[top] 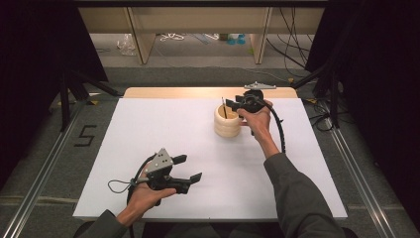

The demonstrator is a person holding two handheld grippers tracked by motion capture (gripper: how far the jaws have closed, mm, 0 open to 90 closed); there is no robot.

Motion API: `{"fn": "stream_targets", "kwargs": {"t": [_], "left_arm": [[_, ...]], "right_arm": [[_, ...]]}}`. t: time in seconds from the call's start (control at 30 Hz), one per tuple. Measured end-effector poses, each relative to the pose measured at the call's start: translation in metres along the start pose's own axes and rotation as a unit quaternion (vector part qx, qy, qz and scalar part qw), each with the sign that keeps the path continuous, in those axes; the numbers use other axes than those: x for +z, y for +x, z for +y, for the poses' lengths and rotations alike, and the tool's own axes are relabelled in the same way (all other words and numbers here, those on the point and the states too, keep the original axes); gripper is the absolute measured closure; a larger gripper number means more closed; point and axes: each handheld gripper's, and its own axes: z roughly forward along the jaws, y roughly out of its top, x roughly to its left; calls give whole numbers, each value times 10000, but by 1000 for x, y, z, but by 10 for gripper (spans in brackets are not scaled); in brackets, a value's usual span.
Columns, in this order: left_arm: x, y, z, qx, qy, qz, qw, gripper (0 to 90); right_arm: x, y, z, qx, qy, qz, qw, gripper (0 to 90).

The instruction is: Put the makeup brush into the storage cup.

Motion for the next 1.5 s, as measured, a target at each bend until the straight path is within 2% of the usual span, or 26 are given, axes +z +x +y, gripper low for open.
{"fn": "stream_targets", "kwargs": {"t": [0.07,0.2,0.23,0.47,0.57,0.67,0.73,0.77,0.8,1.0,1.07,1.1,1.23,1.27,1.33,1.37,1.4,1.43,1.5], "left_arm": [[0,1,0,62,-21,-6,10000,178],[0,0,0,-9,-29,7,10000,178],[0,0,0,-8,-27,10,10000,178],[0,1,0,-46,-57,22,10000,178],[0,0,0,-76,-22,76,9999,178],[0,0,-1,-103,-31,12,9999,178],[1,0,-1,-107,-42,-52,9999,178],[1,0,-1,-95,-49,-52,9999,178],[1,0,-1,-73,-50,-28,10000,178],[0,1,0,-59,-64,52,9999,178],[0,2,-1,-34,-3,94,10000,178],[0,1,-1,-95,-48,35,9999,178],[0,3,0,-11,-78,45,10000,178],[0,2,0,-95,-88,54,9999,178],[0,3,0,-81,-86,104,9999,178],[0,3,0,-2,-70,84,9999,178],[0,3,0,-18,-67,97,9999,179],[0,3,0,-23,-69,97,9999,178],[0,3,0,-32,-101,81,9999,178]], "right_arm": [[-3,0,2,39,0,-32,10000,428],[-8,1,4,-38,-18,-70,10000,389],[-10,2,5,-70,-35,-95,9999,353],[-23,13,10,-237,-79,-116,9996,280],[-30,20,12,-266,-177,-24,9995,276],[-36,25,11,-259,-169,74,9995,262],[-40,26,9,-314,-260,33,9992,261],[-41,27,8,-261,-223,101,9994,256],[-43,26,8,-354,-190,52,9992,246],[-55,31,2,-328,-292,132,9989,238],[-62,36,1,-481,-276,43,9985,220],[-65,37,0,-535,-339,42,9980,223],[-76,44,-5,-543,-352,153,9978,225],[-77,45,-6,-594,-393,118,9974,227],[-82,48,-8,-662,-348,167,9971,222],[-85,51,-9,-673,-372,156,9969,226],[-87,52,-10,-745,-473,166,9960,229],[-89,54,-10,-691,-462,214,9963,229],[-93,58,-12,-755,-438,224,9959,229]]}}
